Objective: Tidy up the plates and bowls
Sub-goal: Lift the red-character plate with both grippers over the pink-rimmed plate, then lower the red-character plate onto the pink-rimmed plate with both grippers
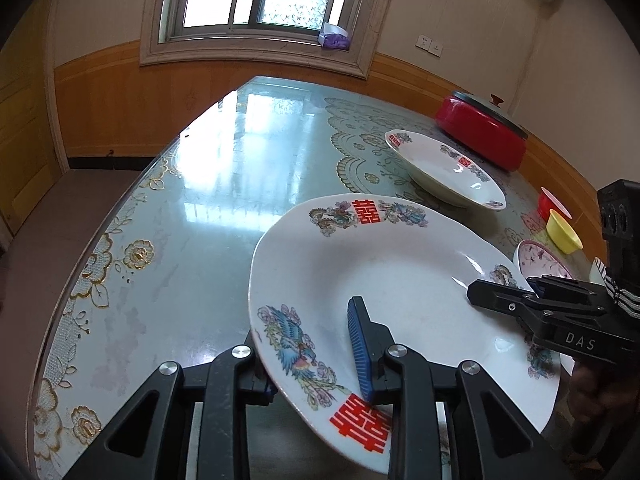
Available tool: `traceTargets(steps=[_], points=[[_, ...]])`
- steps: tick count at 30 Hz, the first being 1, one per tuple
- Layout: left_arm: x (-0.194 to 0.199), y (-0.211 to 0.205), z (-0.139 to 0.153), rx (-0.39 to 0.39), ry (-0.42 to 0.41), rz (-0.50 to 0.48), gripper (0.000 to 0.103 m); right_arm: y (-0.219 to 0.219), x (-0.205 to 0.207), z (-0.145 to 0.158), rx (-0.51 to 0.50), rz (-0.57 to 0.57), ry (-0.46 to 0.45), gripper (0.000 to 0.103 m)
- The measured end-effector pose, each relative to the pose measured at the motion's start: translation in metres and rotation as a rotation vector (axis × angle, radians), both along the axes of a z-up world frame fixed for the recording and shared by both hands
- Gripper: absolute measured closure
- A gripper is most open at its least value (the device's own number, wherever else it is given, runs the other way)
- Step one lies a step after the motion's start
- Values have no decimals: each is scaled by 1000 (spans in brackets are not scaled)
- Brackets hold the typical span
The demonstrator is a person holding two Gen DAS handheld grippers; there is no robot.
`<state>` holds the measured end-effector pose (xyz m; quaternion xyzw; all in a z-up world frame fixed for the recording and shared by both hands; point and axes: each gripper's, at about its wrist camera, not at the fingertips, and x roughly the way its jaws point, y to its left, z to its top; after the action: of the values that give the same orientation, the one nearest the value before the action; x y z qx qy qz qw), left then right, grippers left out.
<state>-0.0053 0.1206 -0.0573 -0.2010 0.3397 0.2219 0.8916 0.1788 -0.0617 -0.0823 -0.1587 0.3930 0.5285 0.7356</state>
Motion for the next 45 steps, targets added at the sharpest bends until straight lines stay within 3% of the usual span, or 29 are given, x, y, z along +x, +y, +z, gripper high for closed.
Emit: traceTargets(steps=[14, 26, 36, 45], points=[[4, -13, 23, 35, -45, -62, 73, -19, 0, 22, 64, -40, -39, 73], [51, -61, 49, 62, -84, -221, 73, -91, 23, 48, 110, -192, -86, 73], [102, -126, 41, 13, -65, -343, 73, -165, 55, 44, 68, -312, -79, 73], [122, -160, 27, -24, -27, -315, 73, -196, 74, 34, 24, -283, -43, 73]])
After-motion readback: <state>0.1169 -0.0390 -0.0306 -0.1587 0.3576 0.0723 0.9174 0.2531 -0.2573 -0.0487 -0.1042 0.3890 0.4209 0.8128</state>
